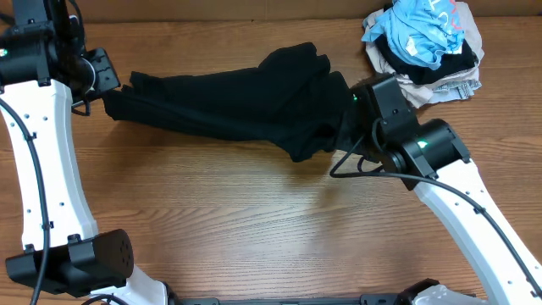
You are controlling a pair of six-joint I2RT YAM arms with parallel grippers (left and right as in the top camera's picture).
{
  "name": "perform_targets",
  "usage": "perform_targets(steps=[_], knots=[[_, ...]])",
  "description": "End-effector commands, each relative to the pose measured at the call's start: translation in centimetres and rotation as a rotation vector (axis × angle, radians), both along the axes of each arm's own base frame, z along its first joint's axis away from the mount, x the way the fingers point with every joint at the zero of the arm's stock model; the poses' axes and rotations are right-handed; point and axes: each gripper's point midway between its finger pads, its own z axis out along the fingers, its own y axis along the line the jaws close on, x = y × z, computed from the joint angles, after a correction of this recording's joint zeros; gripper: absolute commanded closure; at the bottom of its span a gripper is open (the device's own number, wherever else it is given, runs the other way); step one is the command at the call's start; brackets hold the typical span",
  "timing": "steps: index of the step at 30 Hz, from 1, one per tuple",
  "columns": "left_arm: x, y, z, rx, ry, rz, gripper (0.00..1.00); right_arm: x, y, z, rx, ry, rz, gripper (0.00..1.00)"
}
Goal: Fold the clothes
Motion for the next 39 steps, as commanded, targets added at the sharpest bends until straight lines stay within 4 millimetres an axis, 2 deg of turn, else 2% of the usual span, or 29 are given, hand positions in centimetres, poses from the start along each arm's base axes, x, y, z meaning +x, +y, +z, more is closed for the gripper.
perform_targets(steps=[1, 6, 10, 14, 18, 22, 25, 28, 31, 36, 39], knots=[[-0.5, 0.4, 2.6, 0.053, -0.042, -0.024, 0.96, -0.1, -1.4, 3.0, -0.012, -0.094, -0.028, 0.96], [-2.4, 0.7, 5.1, 0.087, -0.047, -0.006, 0.96, -0.7, -2.3, 5.5, 0.003, -0.167, -0.039, 0.96], [-3.7, 0.5, 8.2, 0.109, -0.117, 0.002, 0.96, -0.8, -4.4, 8.8, 0.020, -0.249, -0.079, 0.96], [-5.1, 0.3, 12.3, 0.136, -0.249, 0.008, 0.96, -1.6, -7.0, 13.1, 0.018, -0.348, -0.122, 0.96], [-7.4, -0.2, 16.3, 0.161, -0.377, 0.014, 0.96, -3.4, -9.3, 18.4, 0.018, -0.475, -0.148, 0.96], [-9.6, -0.6, 18.8, 0.179, -0.465, 0.019, 0.96, -5.7, -10.1, 22.9, 0.011, -0.598, -0.129, 0.96], [-9.9, -0.1, 19.4, 0.203, -0.486, 0.047, 0.96, -6.1, -10.6, 24.3, -0.009, -0.648, -0.133, 0.96], [-8.7, 0.3, 19.1, 0.211, -0.477, 0.054, 0.96, -4.9, -10.7, 23.9, -0.044, -0.638, -0.136, 0.96], [-6.0, 1.0, 18.2, 0.214, -0.464, 0.058, 0.96, -2.0, -10.0, 23.1, -0.081, -0.622, -0.109, 0.96], [0.7, 2.3, 16.7, 0.219, -0.491, 0.059, 0.95, 5.2, -9.3, 22.1, -0.136, -0.650, -0.090, 0.96], [5.2, 3.2, 16.4, 0.229, -0.556, 0.063, 0.96, 9.6, -9.3, 22.7, -0.158, -0.731, -0.083, 0.96]])
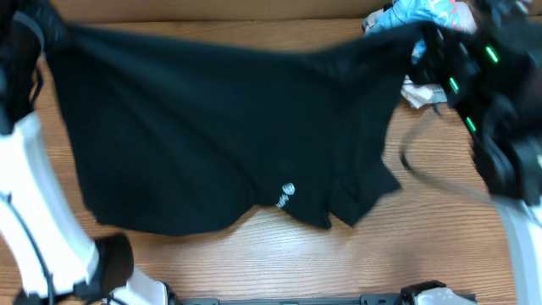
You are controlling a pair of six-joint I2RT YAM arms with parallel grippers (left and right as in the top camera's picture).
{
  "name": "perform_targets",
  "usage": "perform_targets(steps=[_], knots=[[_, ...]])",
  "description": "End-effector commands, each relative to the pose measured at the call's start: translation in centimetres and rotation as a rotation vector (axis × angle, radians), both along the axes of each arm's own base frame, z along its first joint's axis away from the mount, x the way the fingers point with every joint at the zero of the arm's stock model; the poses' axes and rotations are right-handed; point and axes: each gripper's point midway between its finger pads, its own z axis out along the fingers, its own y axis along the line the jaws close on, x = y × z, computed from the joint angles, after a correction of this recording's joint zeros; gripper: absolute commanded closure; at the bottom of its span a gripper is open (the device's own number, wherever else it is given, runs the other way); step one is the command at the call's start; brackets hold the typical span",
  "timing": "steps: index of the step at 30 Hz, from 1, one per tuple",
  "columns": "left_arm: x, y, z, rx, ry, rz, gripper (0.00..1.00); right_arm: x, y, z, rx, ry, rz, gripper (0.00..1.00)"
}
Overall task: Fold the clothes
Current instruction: 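Lower the stretched shirt flat onto the table with both grippers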
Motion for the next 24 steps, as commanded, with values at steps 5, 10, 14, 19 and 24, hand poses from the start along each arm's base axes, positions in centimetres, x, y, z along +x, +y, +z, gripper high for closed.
perform_targets(steps=[5, 10, 14, 19, 24], knots=[[6.3, 1.8, 0.9, 0.063, -0.139, 0.020, 0.96, 5.8, -0.7, 3.9, -0.045, -0.236, 0.017, 0.96], [6.0, 1.7, 4.2, 0.120, -0.231, 0.005, 0.96, 5.2, -0.7, 8.8, -0.021, -0.397, 0.022, 0.96], [5.4, 1.5, 4.4, 0.141, -0.213, -0.014, 0.96, 4.9, -1.1, 8.9, -0.025, -0.377, 0.018, 0.96], [4.9, 0.8, -2.2, 0.073, 0.028, -0.056, 0.96, 6.1, -0.8, 1.1, -0.058, -0.096, 0.031, 0.96], [3.6, 0.5, -11.8, -0.028, 0.380, -0.052, 0.96, 6.0, 0.7, -9.1, -0.058, 0.264, 0.122, 0.96]])
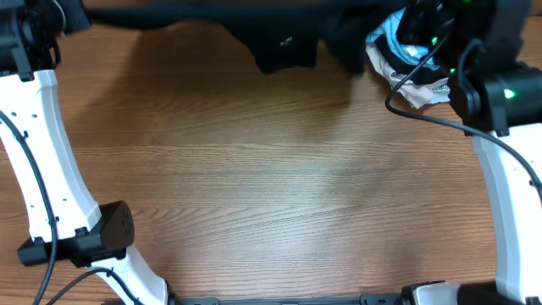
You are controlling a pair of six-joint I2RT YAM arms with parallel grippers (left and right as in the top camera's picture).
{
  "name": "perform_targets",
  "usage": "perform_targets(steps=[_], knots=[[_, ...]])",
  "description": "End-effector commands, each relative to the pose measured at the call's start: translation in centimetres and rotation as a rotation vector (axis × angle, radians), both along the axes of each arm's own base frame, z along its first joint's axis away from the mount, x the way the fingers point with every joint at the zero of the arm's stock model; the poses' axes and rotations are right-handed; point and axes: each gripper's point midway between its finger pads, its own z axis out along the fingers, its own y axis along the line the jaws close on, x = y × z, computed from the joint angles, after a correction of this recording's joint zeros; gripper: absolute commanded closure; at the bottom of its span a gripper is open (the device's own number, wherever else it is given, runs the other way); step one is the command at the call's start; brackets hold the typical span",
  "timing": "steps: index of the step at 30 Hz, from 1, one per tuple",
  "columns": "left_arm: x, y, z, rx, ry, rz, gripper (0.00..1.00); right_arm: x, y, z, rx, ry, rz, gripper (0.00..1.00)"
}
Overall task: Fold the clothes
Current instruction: 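Lower the stretched shirt flat onto the table with both grippers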
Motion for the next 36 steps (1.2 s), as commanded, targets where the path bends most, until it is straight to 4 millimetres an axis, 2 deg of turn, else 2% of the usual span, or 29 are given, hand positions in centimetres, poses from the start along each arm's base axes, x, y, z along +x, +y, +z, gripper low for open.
perform_targets(steps=[1, 5, 6, 10, 16, 25, 33, 36], knots=[[-0.2, 0.4, -7.0, -0.052, 0.242, 0.028, 0.96, 0.4, 0.7, -5.9, 0.007, 0.208, 0.048, 0.96], [-2.1, 0.0, -12.6, -0.115, 0.480, 0.060, 0.96, -1.1, 1.8, -11.4, 0.066, 0.434, 0.069, 0.96], [-1.9, -0.1, -13.6, -0.128, 0.505, 0.050, 0.96, -1.5, 2.1, -12.4, 0.086, 0.477, 0.075, 0.96], [-2.2, -1.5, -15.4, -0.214, 0.554, 0.039, 0.96, -3.0, 2.8, -15.0, 0.137, 0.574, 0.087, 0.96], [-3.0, -2.2, -15.7, -0.245, 0.577, 0.019, 0.96, -5.2, 2.7, -16.7, 0.141, 0.682, 0.080, 0.96], [-5.9, -2.8, -14.5, -0.247, 0.595, 0.018, 0.96, -8.9, 2.8, -15.5, 0.135, 0.708, 0.087, 0.96], [-8.4, -3.3, -12.3, -0.242, 0.558, 0.027, 0.96, -12.1, 2.5, -17.5, 0.168, 0.727, 0.051, 0.96], [-9.8, -3.5, -12.4, -0.248, 0.576, 0.033, 0.96, -13.6, 2.3, -18.4, 0.178, 0.746, 0.041, 0.96]])
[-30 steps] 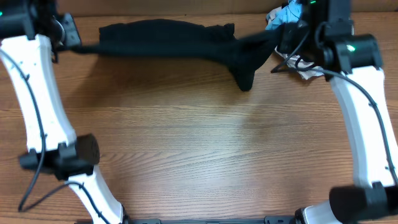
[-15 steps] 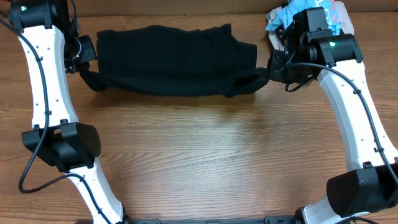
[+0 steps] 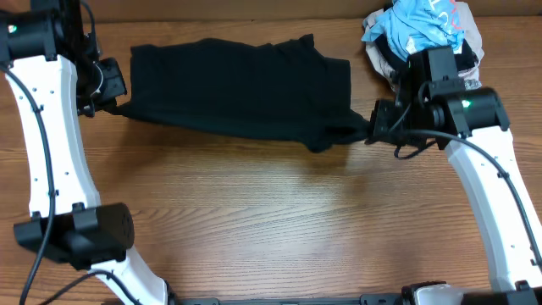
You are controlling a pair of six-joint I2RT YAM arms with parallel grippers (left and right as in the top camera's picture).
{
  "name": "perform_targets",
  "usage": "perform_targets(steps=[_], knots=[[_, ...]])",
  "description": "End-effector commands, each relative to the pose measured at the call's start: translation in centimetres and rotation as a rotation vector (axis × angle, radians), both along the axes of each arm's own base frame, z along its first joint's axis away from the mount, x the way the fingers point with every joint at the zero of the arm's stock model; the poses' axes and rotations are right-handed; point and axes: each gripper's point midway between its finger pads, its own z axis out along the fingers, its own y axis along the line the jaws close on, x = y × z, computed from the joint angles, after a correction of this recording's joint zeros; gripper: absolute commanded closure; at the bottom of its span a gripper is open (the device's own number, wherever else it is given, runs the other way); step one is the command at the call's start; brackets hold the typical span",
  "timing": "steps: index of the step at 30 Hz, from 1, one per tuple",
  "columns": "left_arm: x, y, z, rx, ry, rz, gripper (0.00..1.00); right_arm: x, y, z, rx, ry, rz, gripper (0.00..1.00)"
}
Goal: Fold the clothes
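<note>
A black garment (image 3: 241, 93) lies spread across the far part of the table, its near edge rumpled and bunched toward the right. My left gripper (image 3: 118, 108) sits at the garment's near left corner, shut on the cloth. At the near right corner my right gripper (image 3: 371, 129) is shut on a pulled-out tip of the same black cloth. A pile of more clothes (image 3: 423, 34), light blue on top with black and beige beneath, sits at the far right corner.
The wooden table (image 3: 271, 220) stretches toward the front edge below the garment. The clothes pile lies just behind the right arm's wrist. A tan wall runs along the table's far edge.
The garment was held up at the far edge with both grippers high. Now it lies spread on the table and both grippers are down at its near corners, still holding it.
First the black garment lay bunched on the table, gripped at its left and right ends. Then it was lifted and stretched wide close to the camera. After that it hung at the far edge. Now it lies flat on the table's far part.
</note>
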Motion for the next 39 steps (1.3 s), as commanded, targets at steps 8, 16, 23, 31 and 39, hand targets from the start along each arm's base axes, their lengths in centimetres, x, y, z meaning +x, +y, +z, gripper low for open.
perform_targets(steps=[8, 16, 23, 31, 39], knots=[[-7.9, 0.5, -2.0, 0.071, 0.060, 0.154, 0.96, -4.6, -0.6, 1.1, 0.028, -0.021, -0.052, 0.96], [-13.0, -0.6, -3.2, 0.064, -0.049, 0.239, 0.96, -8.4, -1.2, 0.2, 0.007, 0.113, -0.066, 0.96], [-14.5, -0.9, -7.9, 0.051, 0.015, 0.277, 0.96, -6.6, -0.9, -1.2, 0.008, 0.056, -0.040, 0.96], [-11.0, -0.2, -13.4, 0.053, -0.047, 0.287, 0.96, -0.3, 0.1, -3.9, 0.002, -0.087, 0.033, 0.96], [-5.9, 0.8, -16.1, 0.058, -0.132, 0.288, 0.96, 5.3, 2.1, -10.3, 0.003, -0.075, 0.103, 0.96]])
